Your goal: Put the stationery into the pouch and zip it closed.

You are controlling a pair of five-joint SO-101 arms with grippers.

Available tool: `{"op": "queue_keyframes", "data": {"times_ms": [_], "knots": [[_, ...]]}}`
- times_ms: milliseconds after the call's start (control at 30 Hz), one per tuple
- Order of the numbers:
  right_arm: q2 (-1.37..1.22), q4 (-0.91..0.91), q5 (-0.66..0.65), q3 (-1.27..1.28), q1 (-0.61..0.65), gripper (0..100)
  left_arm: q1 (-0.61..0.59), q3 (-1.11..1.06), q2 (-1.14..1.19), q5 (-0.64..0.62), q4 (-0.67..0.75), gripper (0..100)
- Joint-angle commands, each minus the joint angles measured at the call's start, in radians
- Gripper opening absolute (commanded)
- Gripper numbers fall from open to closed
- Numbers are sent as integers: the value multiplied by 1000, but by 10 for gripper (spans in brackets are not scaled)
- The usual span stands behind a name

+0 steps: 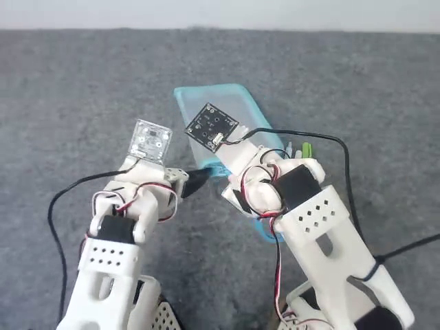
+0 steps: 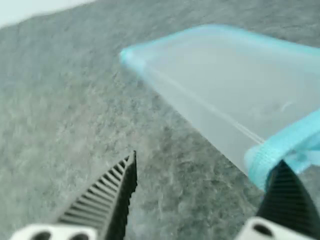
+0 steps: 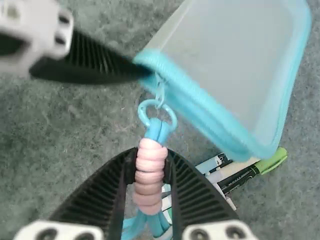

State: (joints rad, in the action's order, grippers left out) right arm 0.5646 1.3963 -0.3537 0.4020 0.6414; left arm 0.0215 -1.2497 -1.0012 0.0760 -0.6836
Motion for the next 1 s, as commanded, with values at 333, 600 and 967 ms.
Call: {"op": "queue_keyframes", "data": {"times_ms": [333, 600, 967], "knots": [[311, -48, -120, 308, -21, 7, -77, 64, 114, -40, 115, 382], [377, -21, -158, 321, -136, 7, -95, 71, 117, -61, 112, 382], [274, -93, -58, 242, -28, 7, 15, 62, 110, -64, 81, 382]]}}
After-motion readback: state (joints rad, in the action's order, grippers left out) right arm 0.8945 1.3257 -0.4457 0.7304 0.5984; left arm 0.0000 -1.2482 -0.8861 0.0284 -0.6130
